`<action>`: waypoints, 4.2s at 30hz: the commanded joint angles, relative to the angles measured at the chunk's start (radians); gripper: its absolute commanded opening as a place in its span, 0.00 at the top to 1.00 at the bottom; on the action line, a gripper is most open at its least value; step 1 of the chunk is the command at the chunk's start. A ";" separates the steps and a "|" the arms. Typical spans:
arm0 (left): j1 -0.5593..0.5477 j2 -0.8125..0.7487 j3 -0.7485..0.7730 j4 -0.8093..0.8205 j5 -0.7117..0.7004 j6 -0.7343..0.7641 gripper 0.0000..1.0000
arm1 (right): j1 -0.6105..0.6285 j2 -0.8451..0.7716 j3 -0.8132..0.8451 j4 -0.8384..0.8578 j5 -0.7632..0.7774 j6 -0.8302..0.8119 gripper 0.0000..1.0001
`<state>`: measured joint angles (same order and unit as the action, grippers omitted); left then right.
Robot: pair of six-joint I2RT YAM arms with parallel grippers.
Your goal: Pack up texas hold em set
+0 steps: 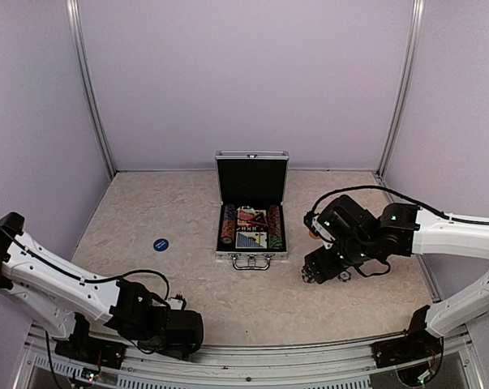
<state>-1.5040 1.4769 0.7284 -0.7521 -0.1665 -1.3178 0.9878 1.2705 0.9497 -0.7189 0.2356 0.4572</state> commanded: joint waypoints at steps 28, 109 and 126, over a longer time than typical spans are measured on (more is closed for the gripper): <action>-0.027 0.087 -0.026 0.045 -0.003 0.012 0.52 | 0.002 -0.033 -0.015 0.010 -0.009 -0.002 0.22; 0.176 0.393 0.828 0.405 -0.201 0.936 0.57 | -0.317 -0.041 -0.143 0.485 -0.833 0.151 0.48; 0.191 0.328 0.757 0.403 -0.172 0.891 0.16 | -0.317 -0.051 -0.149 0.519 -0.876 0.078 1.00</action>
<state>-1.3190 1.8660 1.5143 -0.3584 -0.3443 -0.4019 0.6777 1.2259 0.8009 -0.2409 -0.6315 0.5663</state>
